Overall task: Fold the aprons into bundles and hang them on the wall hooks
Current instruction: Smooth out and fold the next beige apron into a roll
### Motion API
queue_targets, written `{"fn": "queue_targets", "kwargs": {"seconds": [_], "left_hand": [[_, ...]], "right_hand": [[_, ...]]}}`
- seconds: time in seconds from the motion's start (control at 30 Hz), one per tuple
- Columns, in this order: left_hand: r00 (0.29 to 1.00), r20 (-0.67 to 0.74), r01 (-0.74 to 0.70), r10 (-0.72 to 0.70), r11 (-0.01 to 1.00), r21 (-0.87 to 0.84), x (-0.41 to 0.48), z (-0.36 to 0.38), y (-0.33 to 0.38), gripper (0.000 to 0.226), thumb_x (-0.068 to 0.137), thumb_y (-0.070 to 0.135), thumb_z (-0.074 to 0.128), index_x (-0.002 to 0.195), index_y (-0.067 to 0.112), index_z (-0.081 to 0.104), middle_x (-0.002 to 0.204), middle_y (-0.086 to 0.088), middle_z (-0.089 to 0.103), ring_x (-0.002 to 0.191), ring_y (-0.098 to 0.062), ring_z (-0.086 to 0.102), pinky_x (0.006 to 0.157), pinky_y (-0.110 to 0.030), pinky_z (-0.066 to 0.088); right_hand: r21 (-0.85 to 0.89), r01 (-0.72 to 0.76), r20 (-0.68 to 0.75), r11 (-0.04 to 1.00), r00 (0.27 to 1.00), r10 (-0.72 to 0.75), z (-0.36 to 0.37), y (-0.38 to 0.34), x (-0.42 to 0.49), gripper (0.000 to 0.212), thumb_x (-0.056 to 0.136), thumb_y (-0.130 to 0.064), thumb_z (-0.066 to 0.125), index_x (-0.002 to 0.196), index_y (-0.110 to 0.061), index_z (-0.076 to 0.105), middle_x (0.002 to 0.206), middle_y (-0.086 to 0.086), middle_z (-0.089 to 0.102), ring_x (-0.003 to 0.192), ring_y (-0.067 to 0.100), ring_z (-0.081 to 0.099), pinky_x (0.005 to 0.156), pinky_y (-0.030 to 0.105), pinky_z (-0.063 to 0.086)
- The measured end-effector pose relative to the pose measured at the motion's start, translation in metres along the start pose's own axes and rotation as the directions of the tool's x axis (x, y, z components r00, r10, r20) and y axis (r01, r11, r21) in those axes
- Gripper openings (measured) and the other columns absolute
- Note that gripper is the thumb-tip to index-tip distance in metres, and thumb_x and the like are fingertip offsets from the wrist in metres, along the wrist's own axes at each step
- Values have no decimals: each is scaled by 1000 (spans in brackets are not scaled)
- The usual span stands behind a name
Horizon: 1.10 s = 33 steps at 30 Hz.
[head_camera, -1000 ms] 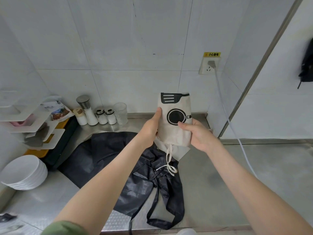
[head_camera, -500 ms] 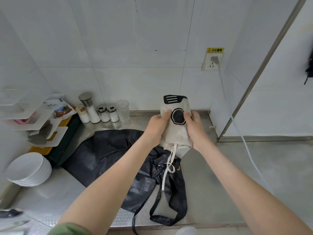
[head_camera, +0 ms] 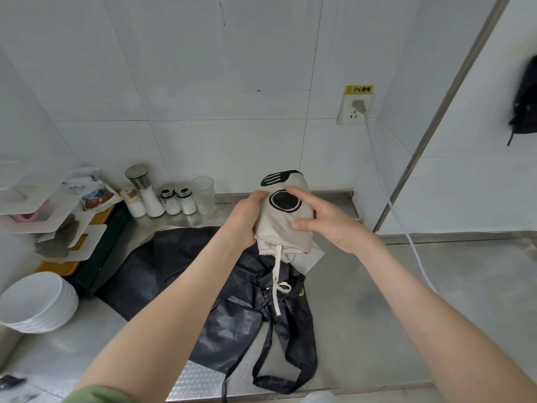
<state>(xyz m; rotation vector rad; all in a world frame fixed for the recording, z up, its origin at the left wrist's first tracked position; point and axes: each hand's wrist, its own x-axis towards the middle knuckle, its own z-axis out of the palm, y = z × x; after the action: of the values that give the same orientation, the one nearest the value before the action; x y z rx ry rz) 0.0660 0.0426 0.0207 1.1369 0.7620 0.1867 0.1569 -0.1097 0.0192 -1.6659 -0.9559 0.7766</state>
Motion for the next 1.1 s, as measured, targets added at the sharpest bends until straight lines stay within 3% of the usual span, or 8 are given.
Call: {"fn": "queue_targets", "kwargs": {"seconds": [0.1,0.2,0.3,0.47,0.73,0.87,0.93,1.1], "left_hand": [[995,95,-34,37,999,-34,3,1,-2,37,98,39,52,113,9,66,104,-8,73,97,-22,69,91,-37,53],[967,226,-147,116,981,125,5,1,-9,36,92,38,61,114,10,66,107,-7,73,98,-20,69,90,-33,52],[946,282,-251,159,911,328,1,0,-11,20,87,27,70,102,13,68,96,-2,73,82,-14,67,68,-20,50],[924,274,-319,266,931,175,-1,-3,-13,6,88,8,67,92,12,70,91,-7,73,79,-19,69,76,-31,55],[870,377,-300,319,948,-108,-14,3,-8,22,96,21,51,105,5,64,87,-6,73,75,-15,71,63,-24,56],[853,483,-227,196,974,5,-25,16,-2,57,101,50,31,114,2,60,73,-5,71,64,-12,68,60,-21,50],[865,482,-205,135,974,94,-27,19,3,53,101,45,37,96,-2,61,63,-5,68,56,-12,66,57,-21,51],[919,347,-318,187,871,374,-17,17,-1,14,98,25,51,103,19,62,103,0,67,98,-16,63,94,-33,47]], "right_hand": [[-176,-22,-70,984,998,10,1,-7,3,79,82,3,68,147,-27,34,144,-19,32,131,-8,26,95,-5,23],[-320,-36,-177,947,984,-22,0,-11,7,75,84,-1,67,147,-27,34,147,-5,39,134,4,32,98,10,23],[-390,-60,-238,919,971,-37,-5,-10,10,71,84,-3,66,145,-27,38,143,2,43,133,14,36,97,16,23],[-379,-58,-258,924,965,-45,-4,-7,14,58,81,-2,70,132,-25,52,131,-7,55,124,11,47,94,18,30],[10,42,-236,999,971,-38,-8,-13,9,54,75,-17,79,118,-36,53,129,0,44,124,9,43,104,25,36],[208,174,-250,962,961,-120,7,-15,9,56,84,1,67,129,-24,45,128,-14,51,123,0,48,104,23,40],[164,185,-217,969,965,-148,9,-12,9,63,83,-4,67,134,-31,43,133,-22,47,128,-4,41,109,25,36],[65,-19,-296,998,955,37,4,-14,9,55,77,-24,60,128,-45,51,153,-5,19,143,11,16,112,30,18]]}}
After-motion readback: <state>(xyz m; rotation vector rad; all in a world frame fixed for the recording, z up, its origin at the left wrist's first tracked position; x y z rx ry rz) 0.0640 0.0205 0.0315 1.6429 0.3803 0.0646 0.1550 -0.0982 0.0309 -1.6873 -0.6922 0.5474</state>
